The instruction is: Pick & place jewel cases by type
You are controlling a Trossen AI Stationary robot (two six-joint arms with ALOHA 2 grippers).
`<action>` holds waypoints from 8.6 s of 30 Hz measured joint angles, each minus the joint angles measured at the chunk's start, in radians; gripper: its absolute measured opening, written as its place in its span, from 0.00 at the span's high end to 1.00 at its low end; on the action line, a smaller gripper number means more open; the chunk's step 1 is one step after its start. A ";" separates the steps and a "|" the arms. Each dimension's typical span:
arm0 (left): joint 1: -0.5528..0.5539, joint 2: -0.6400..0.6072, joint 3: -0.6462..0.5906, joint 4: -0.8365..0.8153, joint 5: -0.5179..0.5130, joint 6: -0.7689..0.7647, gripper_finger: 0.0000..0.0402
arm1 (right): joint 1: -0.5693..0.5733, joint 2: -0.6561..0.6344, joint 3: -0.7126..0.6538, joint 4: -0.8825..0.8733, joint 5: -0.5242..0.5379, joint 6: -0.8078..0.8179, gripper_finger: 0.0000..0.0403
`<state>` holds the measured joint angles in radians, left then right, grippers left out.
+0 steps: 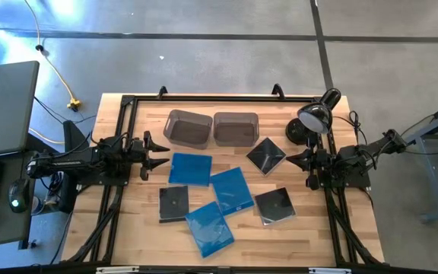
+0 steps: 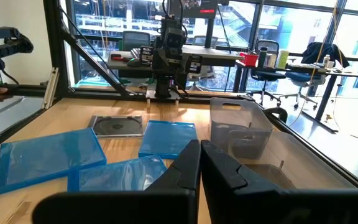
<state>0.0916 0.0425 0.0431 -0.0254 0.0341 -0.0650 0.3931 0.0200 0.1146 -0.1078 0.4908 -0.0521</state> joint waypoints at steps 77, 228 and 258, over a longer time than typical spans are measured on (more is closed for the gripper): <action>0.000 0.284 0.202 0.026 0.069 -0.025 0.54 | -0.001 0.203 0.000 0.603 -0.081 -0.101 0.97; -0.790 1.707 1.089 -0.392 -1.032 0.315 0.97 | 0.203 1.420 0.708 0.497 -0.192 0.073 1.00; 0.090 1.629 1.277 -1.427 -0.764 -0.215 0.97 | 0.261 1.400 0.708 0.445 -0.029 0.051 1.00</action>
<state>0.1818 1.6716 1.3206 -1.4526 -0.7299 -0.2802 0.6544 1.4200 0.8229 0.3374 0.4618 -0.0010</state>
